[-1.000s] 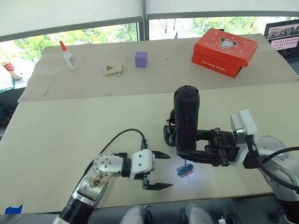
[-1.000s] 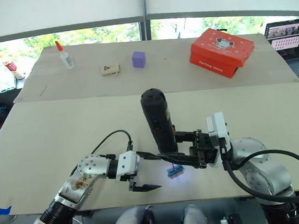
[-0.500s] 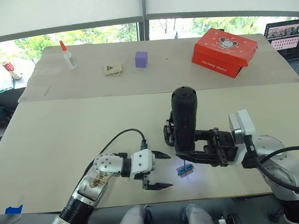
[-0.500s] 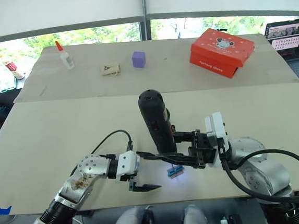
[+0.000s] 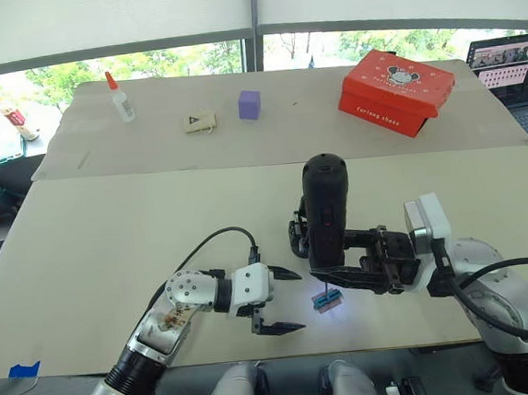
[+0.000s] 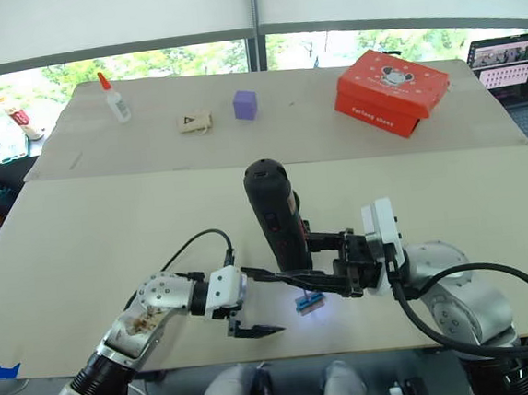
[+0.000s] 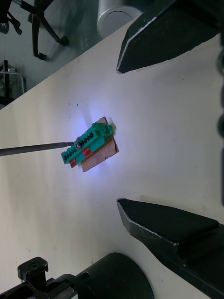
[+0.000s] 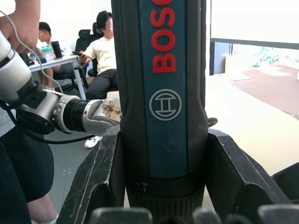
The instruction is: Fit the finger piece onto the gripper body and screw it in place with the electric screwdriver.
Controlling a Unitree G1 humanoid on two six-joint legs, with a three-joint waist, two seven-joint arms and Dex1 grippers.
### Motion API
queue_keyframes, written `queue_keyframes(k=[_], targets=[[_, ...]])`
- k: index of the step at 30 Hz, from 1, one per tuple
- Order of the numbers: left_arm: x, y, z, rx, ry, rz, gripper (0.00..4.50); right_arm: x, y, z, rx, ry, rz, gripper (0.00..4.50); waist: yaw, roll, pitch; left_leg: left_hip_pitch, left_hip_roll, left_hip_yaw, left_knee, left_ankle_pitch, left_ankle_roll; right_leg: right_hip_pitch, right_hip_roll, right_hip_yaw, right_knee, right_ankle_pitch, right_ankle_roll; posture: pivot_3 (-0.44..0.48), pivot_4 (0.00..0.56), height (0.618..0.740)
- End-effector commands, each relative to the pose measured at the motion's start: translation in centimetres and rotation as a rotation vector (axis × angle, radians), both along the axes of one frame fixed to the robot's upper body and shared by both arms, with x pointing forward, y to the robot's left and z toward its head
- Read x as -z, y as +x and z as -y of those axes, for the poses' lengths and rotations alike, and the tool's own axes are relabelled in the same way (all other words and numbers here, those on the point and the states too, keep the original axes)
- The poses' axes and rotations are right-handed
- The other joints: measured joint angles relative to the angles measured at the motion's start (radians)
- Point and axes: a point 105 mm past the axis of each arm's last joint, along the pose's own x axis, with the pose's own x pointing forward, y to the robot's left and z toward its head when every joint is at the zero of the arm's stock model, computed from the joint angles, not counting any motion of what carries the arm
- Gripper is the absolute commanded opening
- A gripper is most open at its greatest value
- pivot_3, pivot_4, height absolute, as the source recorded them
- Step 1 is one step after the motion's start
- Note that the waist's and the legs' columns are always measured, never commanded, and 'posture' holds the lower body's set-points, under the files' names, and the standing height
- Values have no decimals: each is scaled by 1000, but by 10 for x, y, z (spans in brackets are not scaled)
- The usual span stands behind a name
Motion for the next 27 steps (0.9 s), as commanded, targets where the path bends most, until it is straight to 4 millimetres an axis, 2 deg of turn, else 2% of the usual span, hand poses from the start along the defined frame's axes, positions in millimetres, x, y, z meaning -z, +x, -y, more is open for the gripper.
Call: queue_keyframes(k=[1, 27], targets=[[-8, 0, 2, 14, -23, 23, 4500, -14, -4, -1, -17, 15, 80, 1936, 0, 0, 0, 0, 0, 0, 0, 0, 0, 0, 0, 0, 0, 0, 0, 0, 150, 740], [-9, 0, 1, 14, -21, 26, 4500, -10, -3, 0, -13, 4, 83, 1936, 0, 0, 0, 0, 0, 0, 0, 0, 0, 0, 0, 0, 0, 0, 0, 0, 150, 740]])
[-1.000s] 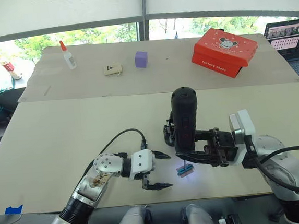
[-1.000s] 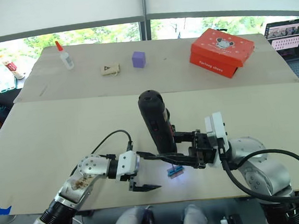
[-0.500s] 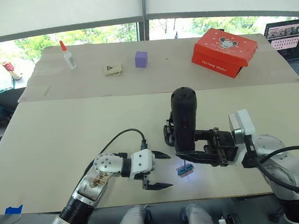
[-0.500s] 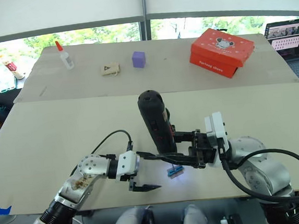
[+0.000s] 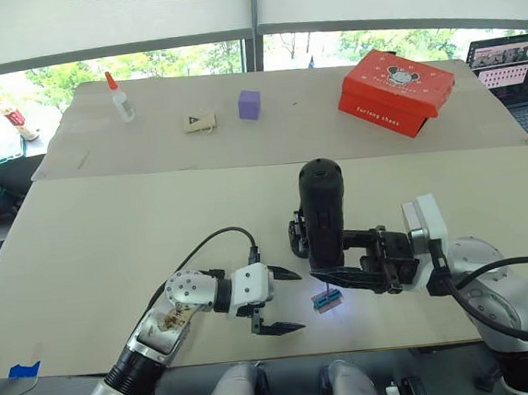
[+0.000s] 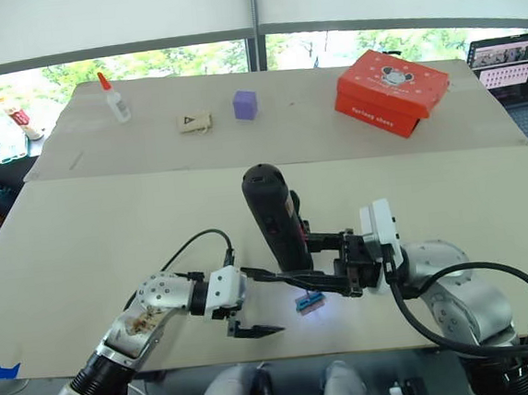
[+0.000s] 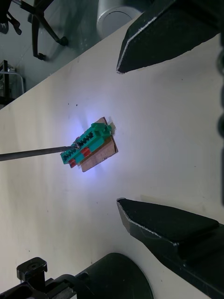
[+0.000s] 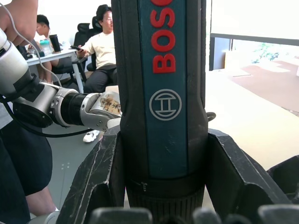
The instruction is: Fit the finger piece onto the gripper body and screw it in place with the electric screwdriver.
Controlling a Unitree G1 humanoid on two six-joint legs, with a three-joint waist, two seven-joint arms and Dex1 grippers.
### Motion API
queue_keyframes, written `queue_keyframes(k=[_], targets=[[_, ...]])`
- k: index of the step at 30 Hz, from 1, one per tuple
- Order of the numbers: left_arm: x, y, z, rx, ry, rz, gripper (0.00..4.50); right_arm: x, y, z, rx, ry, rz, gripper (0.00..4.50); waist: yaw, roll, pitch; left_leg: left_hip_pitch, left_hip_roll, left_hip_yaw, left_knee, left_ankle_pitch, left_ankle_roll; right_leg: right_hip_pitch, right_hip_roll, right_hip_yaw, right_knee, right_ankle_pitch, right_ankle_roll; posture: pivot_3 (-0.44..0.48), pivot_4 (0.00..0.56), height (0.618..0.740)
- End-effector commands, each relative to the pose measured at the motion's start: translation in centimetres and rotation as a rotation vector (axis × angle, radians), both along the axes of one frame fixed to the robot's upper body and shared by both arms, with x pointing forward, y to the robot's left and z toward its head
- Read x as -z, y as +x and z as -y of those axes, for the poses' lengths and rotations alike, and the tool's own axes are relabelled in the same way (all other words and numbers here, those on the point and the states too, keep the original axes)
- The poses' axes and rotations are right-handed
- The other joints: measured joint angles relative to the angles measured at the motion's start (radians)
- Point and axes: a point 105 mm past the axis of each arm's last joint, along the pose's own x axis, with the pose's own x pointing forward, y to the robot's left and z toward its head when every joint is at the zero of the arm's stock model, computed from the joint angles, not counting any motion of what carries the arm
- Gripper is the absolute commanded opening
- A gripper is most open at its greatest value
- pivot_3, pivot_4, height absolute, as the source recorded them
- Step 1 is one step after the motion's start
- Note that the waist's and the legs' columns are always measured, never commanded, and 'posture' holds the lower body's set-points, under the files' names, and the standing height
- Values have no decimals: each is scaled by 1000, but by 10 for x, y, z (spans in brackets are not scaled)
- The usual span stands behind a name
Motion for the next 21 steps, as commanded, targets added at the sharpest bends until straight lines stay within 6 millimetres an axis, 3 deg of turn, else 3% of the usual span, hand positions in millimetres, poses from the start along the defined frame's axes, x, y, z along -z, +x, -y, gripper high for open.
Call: queue_keyframes(k=[1, 21], targets=[[-9, 0, 2, 12, -23, 27, 4500, -13, -6, -1, -18, 30, 73, 1936, 0, 0, 0, 0, 0, 0, 0, 0, 0, 0, 0, 0, 0, 0, 0, 0, 150, 740], [-9, 1, 1, 8, -22, 27, 4500, -12, -6, -2, -19, 35, 66, 1936, 0, 0, 0, 0, 0, 0, 0, 0, 0, 0, 0, 0, 0, 0, 0, 0, 150, 740]])
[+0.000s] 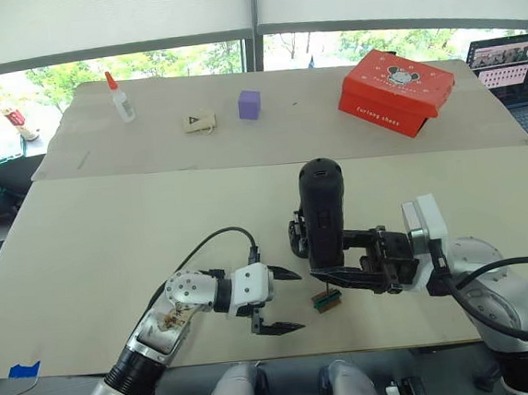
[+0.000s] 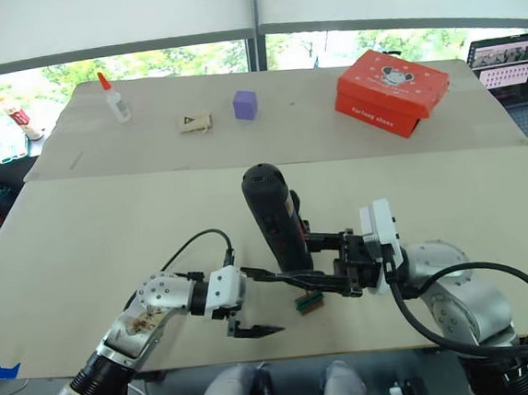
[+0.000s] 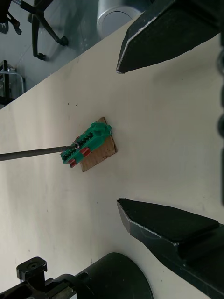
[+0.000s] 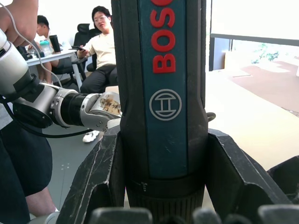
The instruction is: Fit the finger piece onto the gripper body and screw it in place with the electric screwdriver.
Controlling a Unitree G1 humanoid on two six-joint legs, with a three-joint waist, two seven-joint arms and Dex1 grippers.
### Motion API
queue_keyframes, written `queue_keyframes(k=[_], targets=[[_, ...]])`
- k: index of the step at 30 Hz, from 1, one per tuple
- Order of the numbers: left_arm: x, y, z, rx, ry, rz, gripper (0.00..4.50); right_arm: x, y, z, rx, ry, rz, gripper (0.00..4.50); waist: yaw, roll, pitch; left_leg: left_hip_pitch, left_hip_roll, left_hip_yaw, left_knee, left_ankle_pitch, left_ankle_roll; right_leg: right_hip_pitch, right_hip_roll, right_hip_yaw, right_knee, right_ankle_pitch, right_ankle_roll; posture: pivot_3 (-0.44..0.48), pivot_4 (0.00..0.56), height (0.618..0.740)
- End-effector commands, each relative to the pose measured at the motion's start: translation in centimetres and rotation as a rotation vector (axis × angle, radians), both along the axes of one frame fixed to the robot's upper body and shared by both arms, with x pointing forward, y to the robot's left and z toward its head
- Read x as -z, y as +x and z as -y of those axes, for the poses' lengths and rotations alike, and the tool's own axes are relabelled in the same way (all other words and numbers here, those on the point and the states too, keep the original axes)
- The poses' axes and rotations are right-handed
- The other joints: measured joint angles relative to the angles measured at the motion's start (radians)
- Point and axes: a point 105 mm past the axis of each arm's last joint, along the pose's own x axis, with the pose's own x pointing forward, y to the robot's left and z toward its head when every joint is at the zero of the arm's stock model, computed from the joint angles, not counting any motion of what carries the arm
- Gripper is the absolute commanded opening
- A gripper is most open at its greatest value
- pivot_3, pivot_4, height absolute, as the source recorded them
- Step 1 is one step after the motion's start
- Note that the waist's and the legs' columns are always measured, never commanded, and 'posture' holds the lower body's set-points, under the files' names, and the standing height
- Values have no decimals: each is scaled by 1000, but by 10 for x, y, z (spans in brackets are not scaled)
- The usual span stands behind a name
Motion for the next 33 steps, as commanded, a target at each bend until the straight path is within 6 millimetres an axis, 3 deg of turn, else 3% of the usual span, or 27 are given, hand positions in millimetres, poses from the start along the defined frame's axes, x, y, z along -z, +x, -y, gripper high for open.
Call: queue_keyframes(k=[1, 27, 33], targets=[[-9, 0, 1, 9, -22, 26, 4500, -12, -6, -2, -20, 33, 65, 1936, 0, 0, 0, 0, 0, 0, 0, 0, 0, 0, 0, 0, 0, 0, 0, 0, 150, 740], [-10, 2, 2, 5, -24, 28, 4500, -7, -5, -2, -16, 22, 56, 1936, 0, 0, 0, 0, 0, 0, 0, 0, 0, 0, 0, 0, 0, 0, 0, 0, 150, 740], [-10, 3, 1, 0, -25, 28, 4500, -14, -5, -2, -16, 29, 74, 1936, 0, 0, 0, 0, 0, 0, 0, 0, 0, 0, 0, 0, 0, 0, 0, 0, 150, 740]])
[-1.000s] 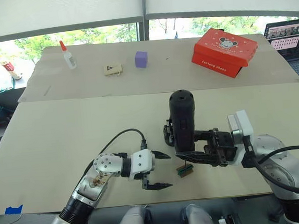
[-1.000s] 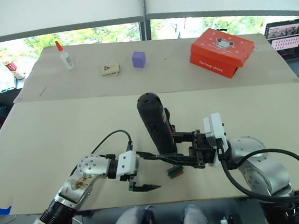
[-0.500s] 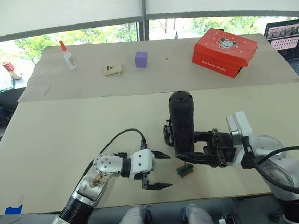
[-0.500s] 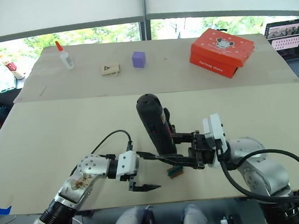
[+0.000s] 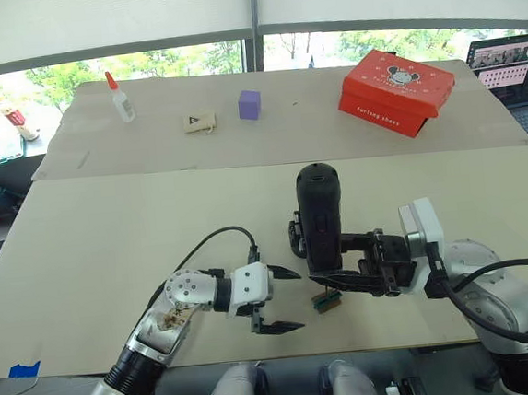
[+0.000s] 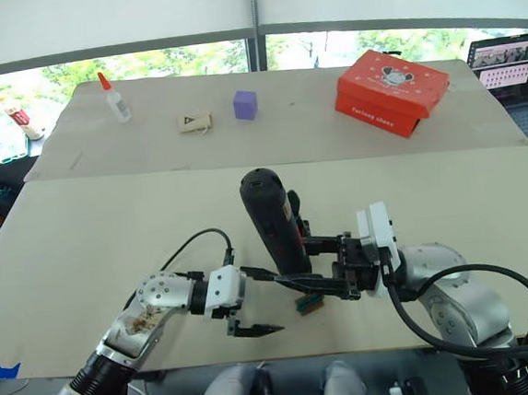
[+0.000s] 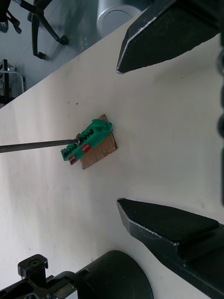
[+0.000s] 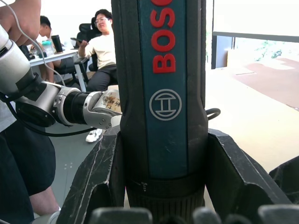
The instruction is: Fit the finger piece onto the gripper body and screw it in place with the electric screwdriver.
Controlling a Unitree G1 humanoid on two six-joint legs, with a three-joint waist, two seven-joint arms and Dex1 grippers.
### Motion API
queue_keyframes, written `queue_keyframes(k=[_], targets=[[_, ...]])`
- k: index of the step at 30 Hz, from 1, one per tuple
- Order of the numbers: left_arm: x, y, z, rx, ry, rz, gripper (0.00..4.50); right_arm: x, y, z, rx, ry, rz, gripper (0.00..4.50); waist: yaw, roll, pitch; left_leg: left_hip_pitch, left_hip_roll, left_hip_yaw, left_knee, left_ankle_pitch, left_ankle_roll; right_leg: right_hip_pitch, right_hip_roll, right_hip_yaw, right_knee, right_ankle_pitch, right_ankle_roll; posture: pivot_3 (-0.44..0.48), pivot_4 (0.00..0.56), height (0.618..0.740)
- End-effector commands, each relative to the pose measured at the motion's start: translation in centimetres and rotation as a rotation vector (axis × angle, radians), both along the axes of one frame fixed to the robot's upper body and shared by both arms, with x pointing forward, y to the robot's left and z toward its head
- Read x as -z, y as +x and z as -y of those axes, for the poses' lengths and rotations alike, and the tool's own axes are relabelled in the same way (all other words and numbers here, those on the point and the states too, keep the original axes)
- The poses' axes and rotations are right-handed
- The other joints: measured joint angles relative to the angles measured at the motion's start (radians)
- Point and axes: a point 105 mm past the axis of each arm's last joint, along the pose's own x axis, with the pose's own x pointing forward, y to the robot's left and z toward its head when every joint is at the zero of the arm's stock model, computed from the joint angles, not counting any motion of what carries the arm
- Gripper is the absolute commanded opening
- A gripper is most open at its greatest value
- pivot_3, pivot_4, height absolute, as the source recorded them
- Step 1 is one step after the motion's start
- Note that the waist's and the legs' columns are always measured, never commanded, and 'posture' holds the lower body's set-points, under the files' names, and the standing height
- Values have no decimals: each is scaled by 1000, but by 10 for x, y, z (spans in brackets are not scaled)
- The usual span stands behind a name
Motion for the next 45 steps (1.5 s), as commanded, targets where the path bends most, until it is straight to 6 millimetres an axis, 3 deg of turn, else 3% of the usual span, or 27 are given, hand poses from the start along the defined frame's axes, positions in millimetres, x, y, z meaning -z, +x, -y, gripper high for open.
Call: queue_keyframes(k=[1, 16, 20, 24, 29, 33, 39, 45], targets=[[-9, 2, 0, 1, -24, 23, 4500, -20, -5, -1, -15, 35, 87, 1936, 0, 0, 0, 0, 0, 0, 0, 0, 0, 0, 0, 0, 0, 0, 0, 0, 150, 740], [-9, -15, -23, -62, -21, -44, 4500, -66, -18, -3, -103, 78, 73, 1936, -4, 0, 0, 0, 1, 0, 0, 0, 0, 0, 0, 0, -1, 0, 0, 0, 150, 740], [-11, -20, -42, -117, 0, -49, 4500, -83, -15, -4, -114, 97, 62, 1936, -9, 0, 0, 0, 1, -1, 0, 0, 0, 0, 0, 0, -1, 0, 0, 0, 150, 740], [-20, -22, -74, -179, 43, -65, 4500, -100, -11, -5, -123, 114, 56, 1936, -12, 0, 0, 0, 2, -1, -1, 0, 0, -1, 0, 0, -1, 0, 0, 0, 150, 740], [-55, 14, -97, -344, -29, -71, 4500, -114, -4, -6, -117, 129, 42, 1936, -2, 0, 0, 0, 1, -1, 0, 0, 0, 0, -1, 0, -2, 0, 0, 0, 150, 740], [-71, 34, -85, -369, -85, -61, 4500, -116, -4, -8, -123, 123, 45, 1936, -2, 0, 0, 0, 0, -1, 0, 0, 0, 0, 0, 0, 1, 0, 0, 0, 150, 740], [-57, 39, -52, -292, -53, -28, 4500, -112, -3, -10, -117, 106, 51, 1936, -8, 0, 0, 0, -2, 1, -2, 0, 0, 0, 0, 0, 1, 0, 0, 0, 150, 740], [-50, 49, -37, -268, -53, -21, 4500, -109, 5, -9, -93, 103, 48, 1936, -5, 0, 0, 0, -1, 1, -1, 0, 0, 0, 0, 0, 1, 0, 0, 0, 150, 740]])
